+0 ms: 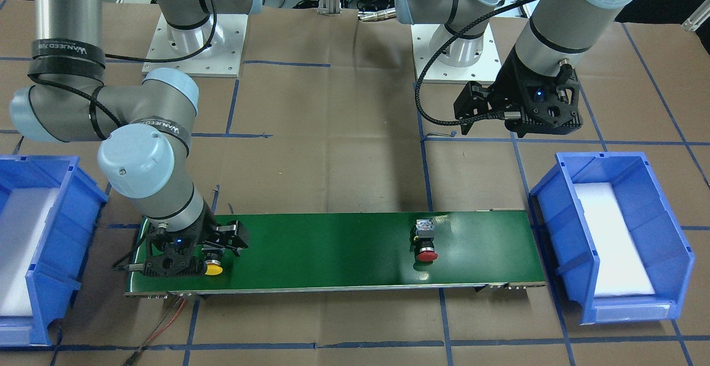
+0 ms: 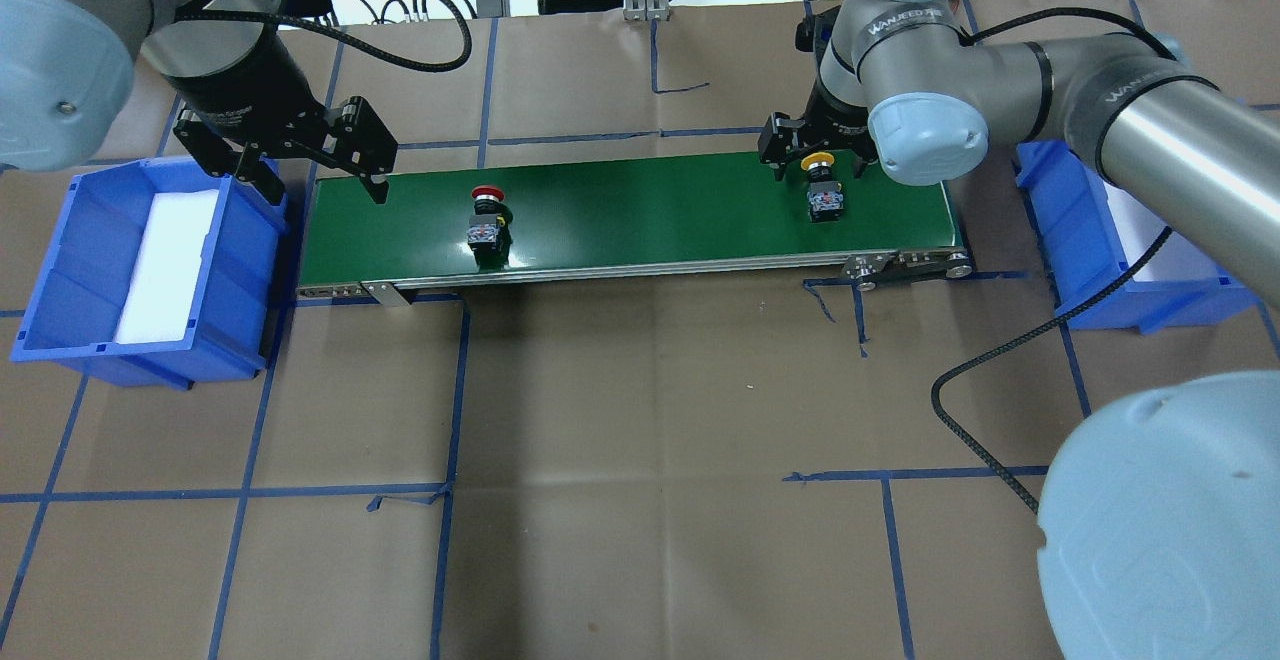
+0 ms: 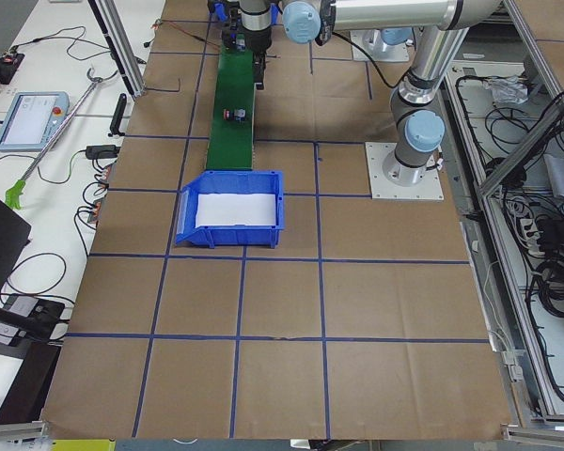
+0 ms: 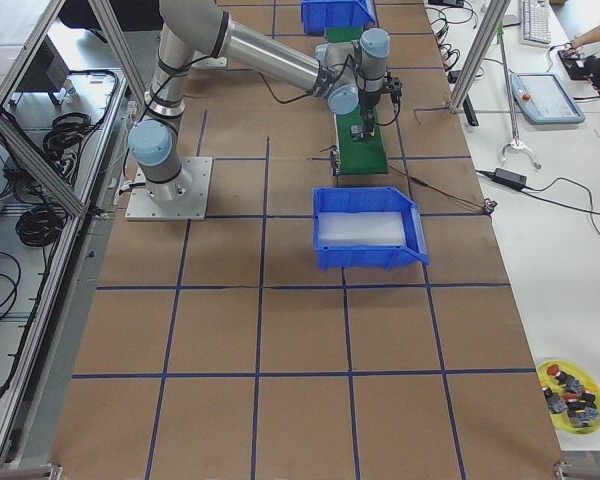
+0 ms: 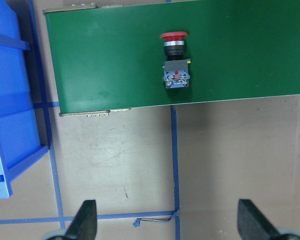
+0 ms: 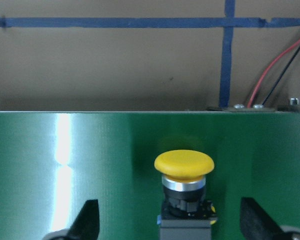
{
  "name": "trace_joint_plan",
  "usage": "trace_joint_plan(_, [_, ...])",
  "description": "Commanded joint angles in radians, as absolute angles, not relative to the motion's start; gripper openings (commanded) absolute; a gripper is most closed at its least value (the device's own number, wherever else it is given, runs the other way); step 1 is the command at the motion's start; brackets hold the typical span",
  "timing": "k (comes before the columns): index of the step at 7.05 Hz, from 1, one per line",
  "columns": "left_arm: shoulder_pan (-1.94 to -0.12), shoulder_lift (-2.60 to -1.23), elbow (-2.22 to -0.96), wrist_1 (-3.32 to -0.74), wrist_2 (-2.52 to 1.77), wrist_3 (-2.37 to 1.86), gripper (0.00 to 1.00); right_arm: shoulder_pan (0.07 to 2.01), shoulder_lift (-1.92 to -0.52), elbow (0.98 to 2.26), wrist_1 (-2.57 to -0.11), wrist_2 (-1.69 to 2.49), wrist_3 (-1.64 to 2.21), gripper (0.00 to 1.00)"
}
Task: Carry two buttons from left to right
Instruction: 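Lower the right gripper onto the yellow button at the conveyor end and grasp it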
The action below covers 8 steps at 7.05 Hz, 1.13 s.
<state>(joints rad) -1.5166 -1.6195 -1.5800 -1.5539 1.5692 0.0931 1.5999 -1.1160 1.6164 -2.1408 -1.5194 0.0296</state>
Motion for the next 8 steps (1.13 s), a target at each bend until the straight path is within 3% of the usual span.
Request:
trace_joint_plan(1, [-1.517,-1.620,-1.580,-1.551,1.569,0.094,1.00,1.559,-1.117,1.652,-2.135,-1.520,0.031,0.86])
trace_joint_plan(2, [-1.517,-1.621,-1.580,-1.549,1.569,0.092,1.00,1.560,-1.120,1.654,-2.100,-1.517,0.028,0.67])
trace_joint_plan(3, [-1.517,-1.620,-1.580,-1.549,1.569,0.094,1.00,1.560,-1.121,1.651,-2.062,-1.516,0.029,0.67])
trace_joint_plan(4, [-1.517,-1.621,-1.580,-1.549,1.569,0.094,1.00,1.557,-1.129,1.648,-2.046,-1.519,0.029,0.41])
trace_joint_plan(5, [-1.517,-1.618,-1.582,-1.549,1.569,0.094,1.00,1.549,-1.143,1.638,-2.030,-1.520,0.025,0.07])
trace_joint_plan(8, [-1.517,-1.617,-1.583,-1.549,1.569,0.094,1.00,1.481,-1.192,1.576,-2.007,-1.517,-0.073,0.02])
